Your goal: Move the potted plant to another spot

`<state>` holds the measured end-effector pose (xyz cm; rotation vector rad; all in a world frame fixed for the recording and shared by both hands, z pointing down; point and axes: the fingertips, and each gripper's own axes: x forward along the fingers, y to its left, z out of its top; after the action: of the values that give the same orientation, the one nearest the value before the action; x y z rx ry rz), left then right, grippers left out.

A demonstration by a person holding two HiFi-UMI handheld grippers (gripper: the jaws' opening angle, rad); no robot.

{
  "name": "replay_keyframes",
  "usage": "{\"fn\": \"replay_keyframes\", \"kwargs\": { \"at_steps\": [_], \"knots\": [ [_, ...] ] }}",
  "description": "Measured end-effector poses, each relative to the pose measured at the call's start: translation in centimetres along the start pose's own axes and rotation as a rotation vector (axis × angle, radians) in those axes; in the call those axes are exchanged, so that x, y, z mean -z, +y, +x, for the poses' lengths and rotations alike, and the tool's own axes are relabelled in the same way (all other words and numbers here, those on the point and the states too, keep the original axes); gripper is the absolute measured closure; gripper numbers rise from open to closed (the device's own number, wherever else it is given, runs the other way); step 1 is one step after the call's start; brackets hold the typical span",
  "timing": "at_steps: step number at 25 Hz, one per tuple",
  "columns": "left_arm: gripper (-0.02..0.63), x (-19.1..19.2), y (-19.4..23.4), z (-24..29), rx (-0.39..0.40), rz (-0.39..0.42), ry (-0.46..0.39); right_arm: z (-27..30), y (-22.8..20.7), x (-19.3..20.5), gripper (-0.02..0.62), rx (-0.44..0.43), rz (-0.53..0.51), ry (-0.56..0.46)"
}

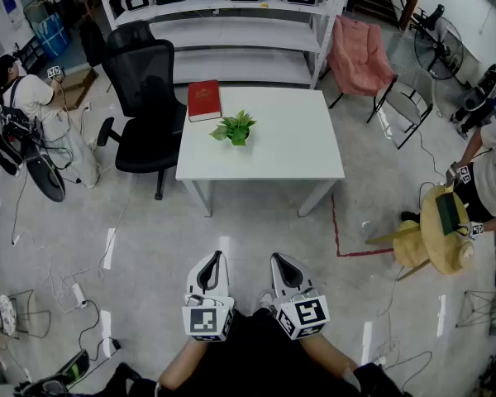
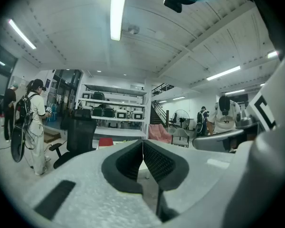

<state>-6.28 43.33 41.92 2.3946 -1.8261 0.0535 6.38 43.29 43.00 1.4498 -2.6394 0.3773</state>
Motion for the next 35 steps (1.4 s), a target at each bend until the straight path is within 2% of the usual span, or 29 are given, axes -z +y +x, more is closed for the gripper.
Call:
{"fn": "replay_keyframes", "kwargs": {
  "at_steps": [11,16,29,35],
  "knots": [
    [0.589,0.3,-0.7,-0.2,-0.001,0.006,0.005,-0.5,0.0,0.3,0.584,-0.018,-0.006,0.001],
    [0.589,0.2,-1.5,-0.3,-0.020,0.015,0.010,-1.2,-0.6,-0.6,0.584,-0.023,-0.003,-0.035],
    [0.589,1.6,-6.4,0.3,-0.059,0.010,0.016,-3.1,-4.5,1.3,0.584,-0.066,0.003,-0.003],
    [0.589,2.3,-7.4,0.8,-0.080,0.012,0.033,-2.5,-6.0,1.5,0.584,-0.088,0.007,0.002]
  ]
}}
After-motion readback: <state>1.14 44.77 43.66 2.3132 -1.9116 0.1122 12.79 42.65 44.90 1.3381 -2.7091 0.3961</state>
